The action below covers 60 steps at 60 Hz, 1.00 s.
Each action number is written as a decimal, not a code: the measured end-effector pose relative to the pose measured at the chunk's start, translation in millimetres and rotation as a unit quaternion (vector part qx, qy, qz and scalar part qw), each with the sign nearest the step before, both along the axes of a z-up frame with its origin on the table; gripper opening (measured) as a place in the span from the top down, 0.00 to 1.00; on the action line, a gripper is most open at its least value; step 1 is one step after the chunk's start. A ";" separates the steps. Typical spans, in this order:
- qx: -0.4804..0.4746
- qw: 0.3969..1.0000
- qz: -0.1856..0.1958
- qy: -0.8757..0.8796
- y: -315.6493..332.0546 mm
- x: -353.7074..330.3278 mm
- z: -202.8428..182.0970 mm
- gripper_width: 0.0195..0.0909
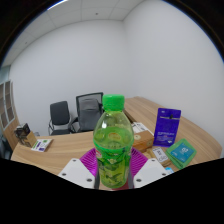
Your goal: Pour water
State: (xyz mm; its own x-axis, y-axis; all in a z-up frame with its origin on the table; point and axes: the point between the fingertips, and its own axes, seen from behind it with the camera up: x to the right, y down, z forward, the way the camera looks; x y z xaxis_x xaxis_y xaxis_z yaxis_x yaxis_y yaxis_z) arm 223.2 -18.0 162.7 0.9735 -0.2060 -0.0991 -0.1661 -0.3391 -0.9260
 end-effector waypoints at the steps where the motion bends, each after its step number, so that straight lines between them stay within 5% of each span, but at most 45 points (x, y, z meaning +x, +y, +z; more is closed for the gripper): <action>1: -0.005 1.000 -0.002 -0.002 0.5 4.1 -6.7 0.73; 19: -0.037 0.999 0.011 -0.006 14.8 20.0 -101.5 0.75; 41: -0.042 0.998 0.029 -0.031 4.8 12.4 -107.2 0.53; 50: -0.068 0.997 0.027 -0.033 -8.4 11.9 -109.1 0.26; 60: -0.104 0.993 0.048 -0.022 -49.2 -4.0 -103.8 0.25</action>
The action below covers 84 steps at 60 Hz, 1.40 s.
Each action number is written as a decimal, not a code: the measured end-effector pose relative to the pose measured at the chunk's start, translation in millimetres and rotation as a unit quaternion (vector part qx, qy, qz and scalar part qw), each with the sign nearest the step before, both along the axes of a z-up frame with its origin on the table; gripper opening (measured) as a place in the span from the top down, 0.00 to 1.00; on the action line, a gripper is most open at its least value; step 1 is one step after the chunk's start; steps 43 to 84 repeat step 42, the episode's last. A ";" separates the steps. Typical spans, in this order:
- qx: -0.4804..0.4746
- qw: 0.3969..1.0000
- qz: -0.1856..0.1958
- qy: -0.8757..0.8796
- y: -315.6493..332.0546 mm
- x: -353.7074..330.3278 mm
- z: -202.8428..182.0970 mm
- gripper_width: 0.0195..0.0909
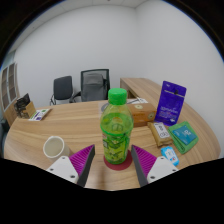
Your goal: Pour water
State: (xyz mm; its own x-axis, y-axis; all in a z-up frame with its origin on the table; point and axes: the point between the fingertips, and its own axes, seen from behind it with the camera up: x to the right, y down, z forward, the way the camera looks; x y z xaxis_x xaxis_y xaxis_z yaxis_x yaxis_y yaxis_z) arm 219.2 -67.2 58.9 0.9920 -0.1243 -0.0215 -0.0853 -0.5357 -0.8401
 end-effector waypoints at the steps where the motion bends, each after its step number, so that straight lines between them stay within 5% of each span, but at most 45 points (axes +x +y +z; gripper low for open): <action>1: -0.002 1.000 0.001 0.000 -4.9 -1.1 2.1 0.25; 34: 0.016 0.999 0.037 0.025 -68.8 -27.8 111.5 0.26; 84: 0.014 0.999 0.038 0.016 -70.0 -26.0 121.1 0.26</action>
